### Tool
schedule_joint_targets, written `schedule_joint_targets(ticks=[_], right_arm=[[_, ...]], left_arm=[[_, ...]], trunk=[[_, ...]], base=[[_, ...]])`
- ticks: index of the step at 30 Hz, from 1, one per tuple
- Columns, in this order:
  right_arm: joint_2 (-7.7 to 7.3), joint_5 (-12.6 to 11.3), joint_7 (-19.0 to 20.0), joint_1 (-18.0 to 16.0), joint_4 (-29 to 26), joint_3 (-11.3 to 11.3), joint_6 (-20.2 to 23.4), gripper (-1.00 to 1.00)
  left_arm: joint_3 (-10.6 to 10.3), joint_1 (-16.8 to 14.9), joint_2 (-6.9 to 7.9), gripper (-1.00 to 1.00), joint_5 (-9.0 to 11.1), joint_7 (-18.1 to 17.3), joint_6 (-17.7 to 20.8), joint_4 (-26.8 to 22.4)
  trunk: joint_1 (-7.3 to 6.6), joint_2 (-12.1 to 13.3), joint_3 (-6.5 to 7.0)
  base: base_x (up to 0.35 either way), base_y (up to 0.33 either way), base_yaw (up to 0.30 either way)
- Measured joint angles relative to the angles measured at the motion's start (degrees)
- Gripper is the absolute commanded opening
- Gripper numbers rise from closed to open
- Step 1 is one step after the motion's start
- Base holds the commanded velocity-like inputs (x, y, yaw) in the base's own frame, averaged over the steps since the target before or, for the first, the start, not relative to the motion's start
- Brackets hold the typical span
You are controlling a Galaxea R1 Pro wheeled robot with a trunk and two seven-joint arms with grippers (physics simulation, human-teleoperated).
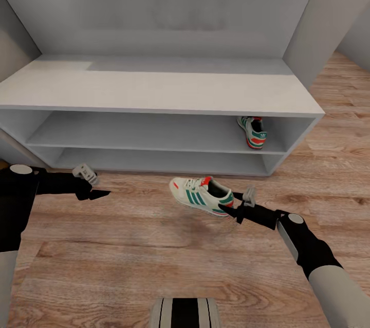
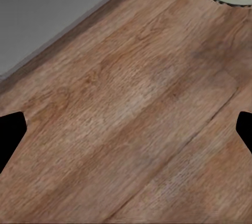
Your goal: Pick up the two gym shoes and the two sandals from the corridor floor and place them onto the hallstand (shoe rack) in the corridor, making sure they are on the rack and not on the floor. Arrange them so the two gym shoes are next to each other and the two sandals are next to each other.
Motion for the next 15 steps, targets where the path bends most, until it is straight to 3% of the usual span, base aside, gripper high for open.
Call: schedule_joint_targets(ticks=[7, 15], right_arm=[[-0.16, 0.05, 0.2, 0.11, -0.04, -2.08, 1.3, -1.0], [-0.32, 0.04, 0.54, 0.18, -0.01, -2.64, 1.66, -1.0]], left_arm=[[0.83, 0.06, -0.35, 1.0, -3.09, -0.13, 0.3, 0.0], [1.07, 0.09, -0.5, 1.0, -4.05, -0.17, 1.2, 0.0]], trunk=[[0.0, 0.0, 0.0], [0.0, 0.0, 0.0]], base=[[0.0, 0.0, 0.0], [0.0, 0.0, 0.0]])
